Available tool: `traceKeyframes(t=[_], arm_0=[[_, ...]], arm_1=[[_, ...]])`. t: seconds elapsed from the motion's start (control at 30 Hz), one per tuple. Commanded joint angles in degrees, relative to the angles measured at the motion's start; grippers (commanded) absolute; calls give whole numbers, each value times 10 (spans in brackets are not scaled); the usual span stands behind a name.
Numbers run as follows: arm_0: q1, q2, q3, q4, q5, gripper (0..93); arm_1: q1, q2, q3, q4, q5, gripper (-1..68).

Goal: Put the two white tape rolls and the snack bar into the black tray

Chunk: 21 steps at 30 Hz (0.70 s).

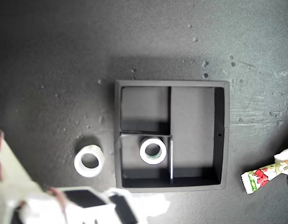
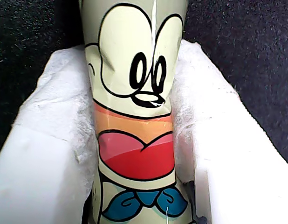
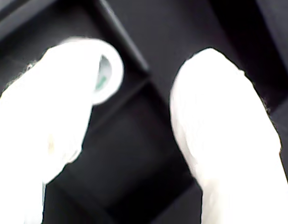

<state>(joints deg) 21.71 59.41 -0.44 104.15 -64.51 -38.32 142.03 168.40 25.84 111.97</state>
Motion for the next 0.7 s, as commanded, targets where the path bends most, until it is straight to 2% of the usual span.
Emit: traceKeyframes(t=[0.0, 0.17, 0.27, 0.4, 0.47, 0.57, 0.67], arm_0=[[-37, 261, 229, 8, -1, 108], [-101, 533, 600, 7, -61, 125], [-89, 641, 799, -39, -112, 145], [-39, 728, 1035, -163, -187, 149], [-14, 770, 1151, -258, -214, 143], [13, 845, 1324, -431, -249, 121], [29, 868, 1436, -557, -274, 126]], arm_1=[[33, 4, -64, 66, -88, 0], [108, 5, -229, 246, -206, 0], [167, 5, -329, 338, -287, 0], [250, -4, -446, 425, -399, -1], [278, -15, -490, 447, -449, -1], [302, -79, -561, 461, -508, -1], [314, -192, -648, 470, -555, -1]])
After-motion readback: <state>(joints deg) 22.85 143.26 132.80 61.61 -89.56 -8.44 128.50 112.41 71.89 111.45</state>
